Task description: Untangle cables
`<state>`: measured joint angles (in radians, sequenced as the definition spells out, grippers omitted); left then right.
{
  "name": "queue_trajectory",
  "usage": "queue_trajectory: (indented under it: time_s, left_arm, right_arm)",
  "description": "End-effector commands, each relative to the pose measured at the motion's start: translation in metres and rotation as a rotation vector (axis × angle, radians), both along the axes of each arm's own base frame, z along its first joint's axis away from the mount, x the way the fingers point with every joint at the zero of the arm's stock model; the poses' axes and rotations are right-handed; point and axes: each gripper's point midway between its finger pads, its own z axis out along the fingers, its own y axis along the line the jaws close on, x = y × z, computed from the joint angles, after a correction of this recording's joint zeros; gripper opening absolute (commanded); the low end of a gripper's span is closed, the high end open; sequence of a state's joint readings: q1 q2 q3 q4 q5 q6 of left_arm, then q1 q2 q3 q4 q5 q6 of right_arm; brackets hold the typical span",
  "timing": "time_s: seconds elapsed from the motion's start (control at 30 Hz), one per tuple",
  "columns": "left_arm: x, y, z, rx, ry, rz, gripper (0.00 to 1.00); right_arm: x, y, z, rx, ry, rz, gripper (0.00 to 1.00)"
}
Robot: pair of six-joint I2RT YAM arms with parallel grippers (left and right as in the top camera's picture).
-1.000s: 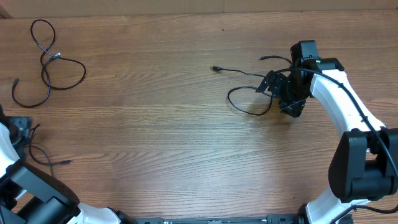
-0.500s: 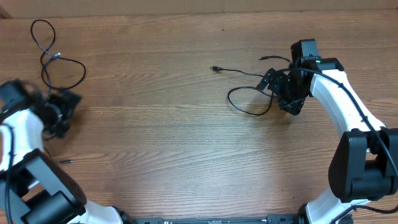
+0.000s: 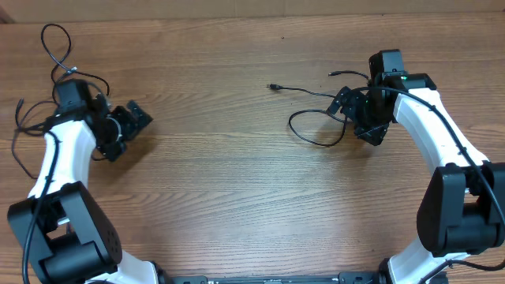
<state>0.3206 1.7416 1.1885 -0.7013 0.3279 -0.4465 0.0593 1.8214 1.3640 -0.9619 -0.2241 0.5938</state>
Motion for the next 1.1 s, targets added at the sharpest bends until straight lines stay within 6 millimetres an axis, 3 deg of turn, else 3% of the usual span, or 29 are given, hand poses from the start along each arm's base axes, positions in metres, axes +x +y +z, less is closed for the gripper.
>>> queue_trajectory:
  time_s: [0.0,0.27,0.43,0.63,0.87,0.93,1.0,1.07]
  left_arm:
    - [0.012,-0.033,0.003,0.030,-0.029,-0.094,1.00]
    - [0.052,-0.115,0.023,0.059,-0.227,-0.306,0.99]
    - [0.063,-0.183,0.039,0.053,-0.354,-0.454,0.99]
    - [0.057,-0.257,0.051,0.064,-0.457,-0.598,1.00]
    - [0.032,-0.315,0.046,0.102,-0.468,-0.694,1.00]
    - [0.026,-0.329,0.041,0.092,-0.462,-0.704,1.00]
    - [0.017,-0.355,0.022,0.070,-0.449,-0.737,1.00]
    - [0.016,-0.363,0.010,0.051,-0.428,-0.723,0.99]
  right_arm:
    - [0.002,-0.003,0.008,-0.013,-0.031,0.003,1.00]
    - [0.002,-0.003,0.008,-0.013,-0.031,0.003,1.00]
    - [0.002,-0.003,0.008,-0.013,-0.031,0.003,1.00]
    - [0.002,-0.003,0.008,-0.013,-0.032,0.003,1.00]
    - [0.009,-0.002,0.010,-0.012,-0.061,0.003,1.00]
    - [0.009,-0.002,0.010,-0.012,-0.062,0.003,1.00]
    - [0.009,-0.002,0.010,-0.012,-0.062,0.003,1.00]
    - [0.009,-0.002,0.010,-0.012,-0.062,0.003,1.00]
